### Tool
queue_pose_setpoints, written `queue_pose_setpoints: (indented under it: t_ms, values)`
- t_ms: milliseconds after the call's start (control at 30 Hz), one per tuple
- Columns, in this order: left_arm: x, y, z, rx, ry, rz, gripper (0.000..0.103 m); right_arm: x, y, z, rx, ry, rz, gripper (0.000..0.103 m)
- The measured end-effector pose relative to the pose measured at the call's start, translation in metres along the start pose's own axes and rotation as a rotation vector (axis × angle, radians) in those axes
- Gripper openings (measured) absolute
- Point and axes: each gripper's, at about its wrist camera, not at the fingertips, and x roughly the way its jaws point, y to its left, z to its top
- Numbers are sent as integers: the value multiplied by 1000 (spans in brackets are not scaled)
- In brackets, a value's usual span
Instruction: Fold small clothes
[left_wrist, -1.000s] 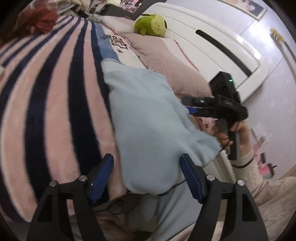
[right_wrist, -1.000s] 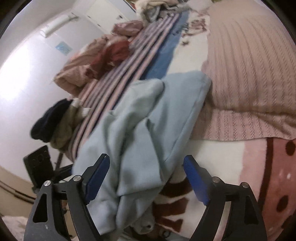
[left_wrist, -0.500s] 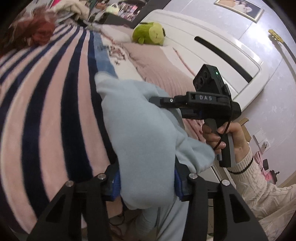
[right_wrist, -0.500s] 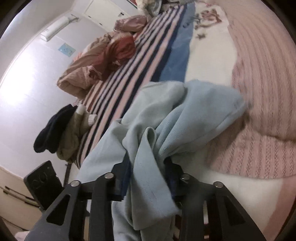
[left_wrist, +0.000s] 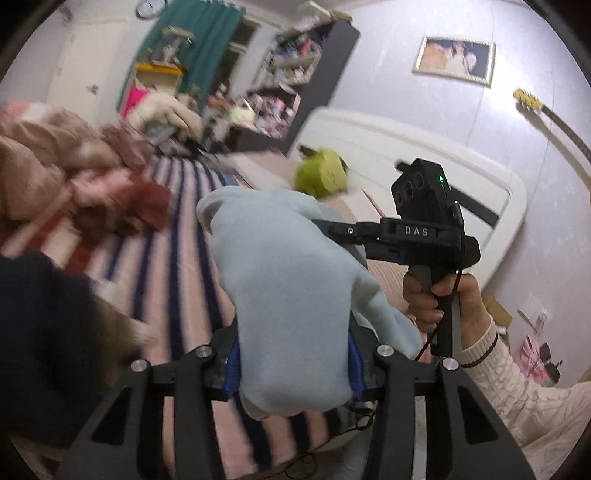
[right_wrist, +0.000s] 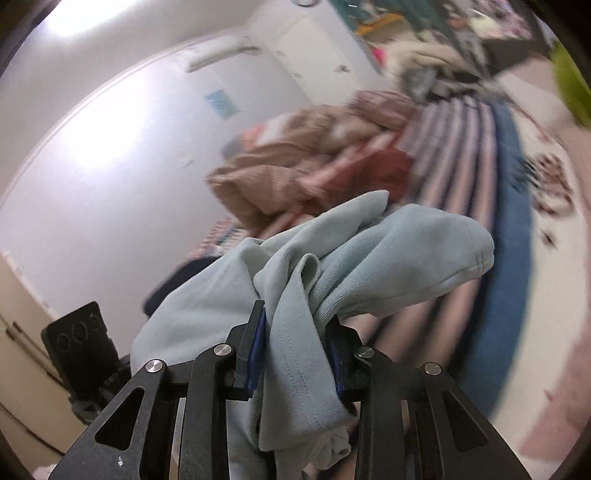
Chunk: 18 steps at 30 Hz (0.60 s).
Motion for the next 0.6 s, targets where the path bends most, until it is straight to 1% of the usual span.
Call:
queue_pose_setpoints:
  t_ms: [67,167,267,333,367,433,467,500,600]
  values:
    - [-28,16,17,3,-30,31,41,19,30,17,-39,-3,30,23]
    - [-73,46,39,-29,-63,100,41,54,80,42,-96,6,74,23]
    - [-114,74,54,-59,-92,179,41,98,126,59,-147,47,115,23]
    - [-139,98,59,-90,-97,242,41,126,149,66,-148,71,150,23]
    - [-152,108,56,-109,-98,256,41,137,157,69,-152,79,163,18]
    - [-166,136,52,-168,-87,274,41,167,177,74,-171,99,171,18]
    - [-168,147,50,-191,-81,276,41,182,184,77,-168,115,168,18]
    - [-168,160,43,-218,-66,279,41,201,189,78,-157,149,163,18]
    - [-160,194,22,-286,-19,293,42,243,189,73,-112,231,144,18]
